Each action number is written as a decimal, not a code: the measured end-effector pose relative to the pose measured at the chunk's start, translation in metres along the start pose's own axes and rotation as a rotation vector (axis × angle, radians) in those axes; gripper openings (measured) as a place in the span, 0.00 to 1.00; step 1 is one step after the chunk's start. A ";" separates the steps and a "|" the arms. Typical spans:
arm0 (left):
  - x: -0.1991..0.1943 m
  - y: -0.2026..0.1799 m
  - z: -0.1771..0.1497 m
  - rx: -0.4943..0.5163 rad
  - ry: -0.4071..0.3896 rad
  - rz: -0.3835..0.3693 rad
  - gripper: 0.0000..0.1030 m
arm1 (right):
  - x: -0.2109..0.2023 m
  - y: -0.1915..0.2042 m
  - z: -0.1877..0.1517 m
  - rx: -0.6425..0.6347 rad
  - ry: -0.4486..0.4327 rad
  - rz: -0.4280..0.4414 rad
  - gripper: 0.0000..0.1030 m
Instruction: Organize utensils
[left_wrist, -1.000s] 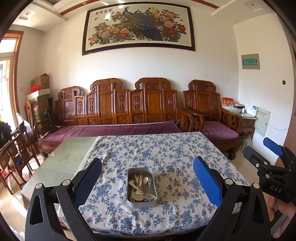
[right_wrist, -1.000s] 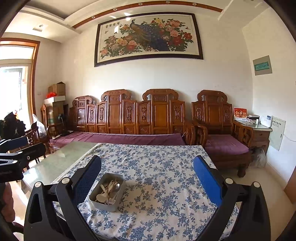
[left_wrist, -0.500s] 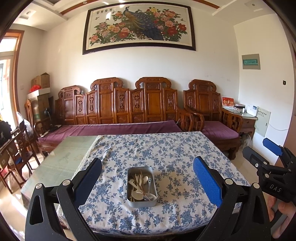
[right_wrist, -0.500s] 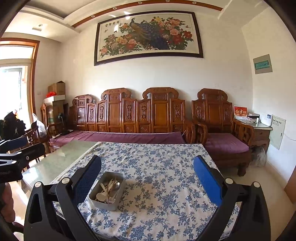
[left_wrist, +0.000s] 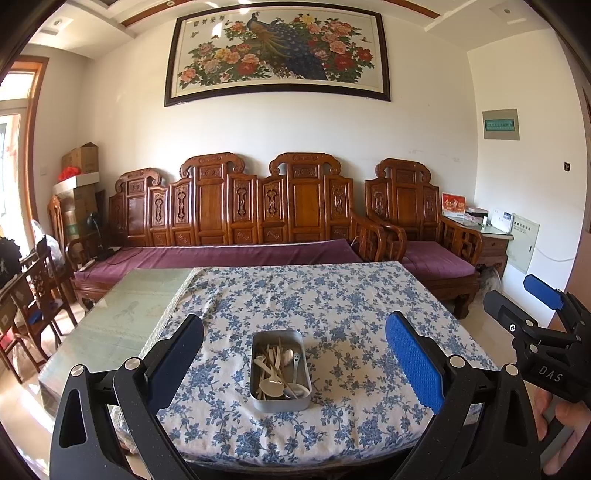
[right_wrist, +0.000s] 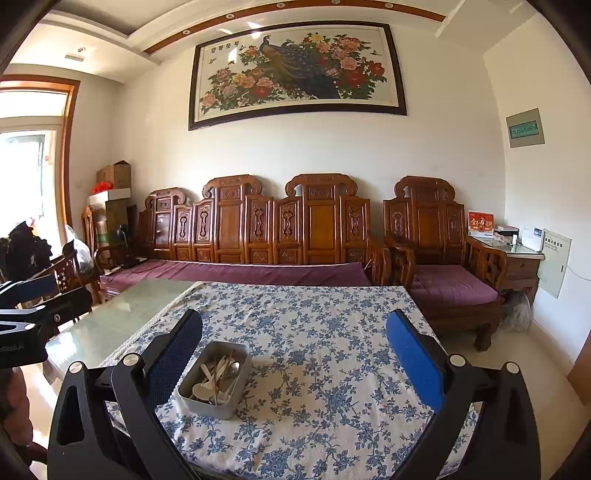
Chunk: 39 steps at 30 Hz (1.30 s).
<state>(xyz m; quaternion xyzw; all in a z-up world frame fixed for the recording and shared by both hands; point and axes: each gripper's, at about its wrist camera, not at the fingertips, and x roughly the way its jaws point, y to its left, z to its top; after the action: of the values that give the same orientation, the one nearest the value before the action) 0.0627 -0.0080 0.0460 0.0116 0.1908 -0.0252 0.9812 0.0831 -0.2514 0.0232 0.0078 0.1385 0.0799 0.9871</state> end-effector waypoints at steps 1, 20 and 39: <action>0.000 0.000 0.000 0.001 0.001 0.000 0.92 | 0.000 0.000 0.000 0.000 0.000 -0.001 0.97; -0.001 -0.001 -0.001 -0.001 -0.003 0.003 0.92 | -0.001 0.000 0.000 0.000 -0.003 0.002 0.97; 0.000 -0.003 -0.001 -0.003 -0.010 0.010 0.92 | -0.002 0.002 0.000 0.002 -0.002 0.006 0.97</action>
<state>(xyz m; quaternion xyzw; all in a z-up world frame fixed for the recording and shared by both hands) 0.0623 -0.0114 0.0454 0.0111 0.1859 -0.0200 0.9823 0.0809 -0.2502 0.0238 0.0093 0.1374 0.0827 0.9870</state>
